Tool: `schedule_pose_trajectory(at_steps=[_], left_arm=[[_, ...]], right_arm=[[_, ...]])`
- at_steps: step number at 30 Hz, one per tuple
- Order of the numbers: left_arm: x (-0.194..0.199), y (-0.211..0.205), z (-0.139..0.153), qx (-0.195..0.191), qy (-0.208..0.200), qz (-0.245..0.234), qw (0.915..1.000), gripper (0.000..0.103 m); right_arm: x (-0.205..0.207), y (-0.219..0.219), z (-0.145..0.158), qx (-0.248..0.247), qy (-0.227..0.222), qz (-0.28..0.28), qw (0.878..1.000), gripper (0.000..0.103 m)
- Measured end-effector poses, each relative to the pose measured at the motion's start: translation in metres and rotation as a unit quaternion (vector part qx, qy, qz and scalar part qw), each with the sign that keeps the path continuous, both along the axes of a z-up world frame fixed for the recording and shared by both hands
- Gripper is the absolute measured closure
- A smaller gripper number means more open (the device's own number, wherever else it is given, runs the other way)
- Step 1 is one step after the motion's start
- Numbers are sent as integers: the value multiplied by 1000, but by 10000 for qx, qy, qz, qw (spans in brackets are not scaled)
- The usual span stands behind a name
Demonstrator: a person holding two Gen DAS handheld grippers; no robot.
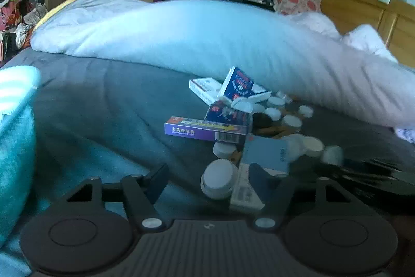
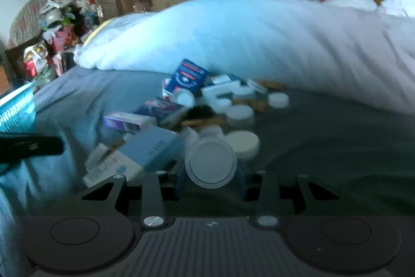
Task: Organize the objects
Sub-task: 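Grasp a white cap with the right gripper while the left grasps another white cap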
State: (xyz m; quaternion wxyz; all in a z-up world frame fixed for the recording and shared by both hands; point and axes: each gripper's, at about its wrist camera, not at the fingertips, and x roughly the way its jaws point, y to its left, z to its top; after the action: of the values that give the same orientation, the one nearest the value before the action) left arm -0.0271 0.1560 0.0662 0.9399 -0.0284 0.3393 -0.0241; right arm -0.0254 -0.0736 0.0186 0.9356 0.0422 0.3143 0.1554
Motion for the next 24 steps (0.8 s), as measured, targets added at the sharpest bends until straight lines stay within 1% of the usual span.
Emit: schedule_pose_trajectory(at_steps=[2,4,6,9,10,11,12,15,17,22,24], left_arm=[[17,-3,-16,-13,149,-86,9999,41],[25,-6,-28,61,155,-84,9998,40],[29,-5,-33,7,51,-19,10000,40],[35,-8,-37,20,-2,-129,9999,40],[37,-9,-39,29,13,-163,9999,42],[38,-10,-40,21,42,-192,9998,56],[38,-10,-40,1,55,-219,9997,61],[31,-11,-32,150,-76,-160,9997,61],[21,-15,-21,365,-308,-158,9987,61],[-6,-26,15,897,-980,-191,9910,61],[-15,-29,32,1031,-1140,-164,9880,61]], right_arm=[[4,-4,-8,26,155,-91,9998,63],[6,-3,-13,10,179,-106,9998,63],[6,0,-14,-40,144,-55,9999,63],[6,0,-17,-40,171,-47,9998,63],[7,-1,-17,-37,170,-43,9998,63],[7,-1,-16,-32,170,-45,9998,63],[7,-1,-16,-21,162,-50,9999,63],[7,-2,-15,10,131,-81,9999,63],[7,-2,-15,29,122,-94,9999,63],[4,-2,-9,72,21,-103,9999,63],[1,0,-1,54,-75,-78,9999,63]])
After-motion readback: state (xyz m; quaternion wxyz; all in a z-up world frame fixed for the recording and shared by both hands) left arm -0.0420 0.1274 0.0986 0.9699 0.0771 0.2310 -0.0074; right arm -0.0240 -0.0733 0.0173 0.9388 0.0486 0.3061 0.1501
